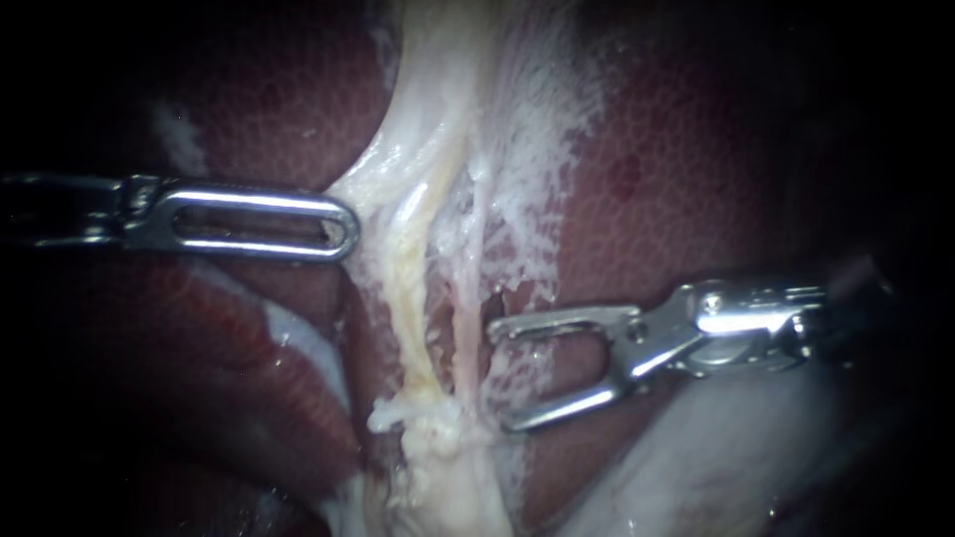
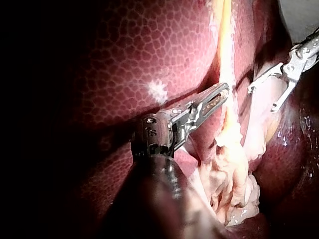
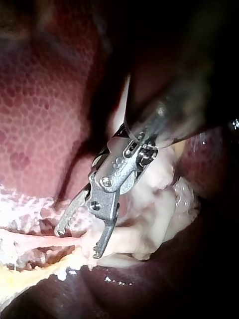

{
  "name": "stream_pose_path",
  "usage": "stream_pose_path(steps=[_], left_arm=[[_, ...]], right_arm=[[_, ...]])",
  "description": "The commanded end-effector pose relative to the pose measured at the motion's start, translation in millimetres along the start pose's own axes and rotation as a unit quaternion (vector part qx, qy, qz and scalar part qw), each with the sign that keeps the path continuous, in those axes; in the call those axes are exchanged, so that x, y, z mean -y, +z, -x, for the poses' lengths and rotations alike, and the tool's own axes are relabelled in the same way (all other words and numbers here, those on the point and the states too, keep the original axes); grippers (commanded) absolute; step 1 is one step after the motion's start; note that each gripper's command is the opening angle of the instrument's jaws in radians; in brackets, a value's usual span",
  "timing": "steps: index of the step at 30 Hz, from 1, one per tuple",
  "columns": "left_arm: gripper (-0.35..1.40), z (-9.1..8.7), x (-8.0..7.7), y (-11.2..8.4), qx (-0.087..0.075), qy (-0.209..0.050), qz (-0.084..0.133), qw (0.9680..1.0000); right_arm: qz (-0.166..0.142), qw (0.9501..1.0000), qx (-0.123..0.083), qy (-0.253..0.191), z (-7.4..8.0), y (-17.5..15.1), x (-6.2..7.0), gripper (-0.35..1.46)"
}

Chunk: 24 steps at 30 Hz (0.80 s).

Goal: Going back first clip left tube

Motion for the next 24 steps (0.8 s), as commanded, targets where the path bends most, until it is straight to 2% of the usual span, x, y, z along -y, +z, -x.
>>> stream_pose_path(steps=[1,5,10,24], left_arm=[[-0.35,0.0,0.0,0.0,0.0,0.0,0.0,1.0],[-0.35,-0.1,0.0,0.0,0.0,-0.003,0.0,1.0],[-0.35,-0.1,0.0,0.1,0.0,-0.003,0.0,1.0],[-0.35,-0.7,-0.4,0.8,0.001,-0.001,0.002,1.0]], right_arm=[[0.002,1.0,0.0,-0.003,-0.4,-0.7,-0.1,0.6],[0.012,0.9998,-0.002,-0.015,-2.3,-3.3,-0.2,0.6],[0.021,0.9994,-0.013,-0.025,-3.7,-4.9,-0.3,0.6],[0.02,0.9992,-0.013,-0.031,-3.8,-5.3,-0.3,0.6]])
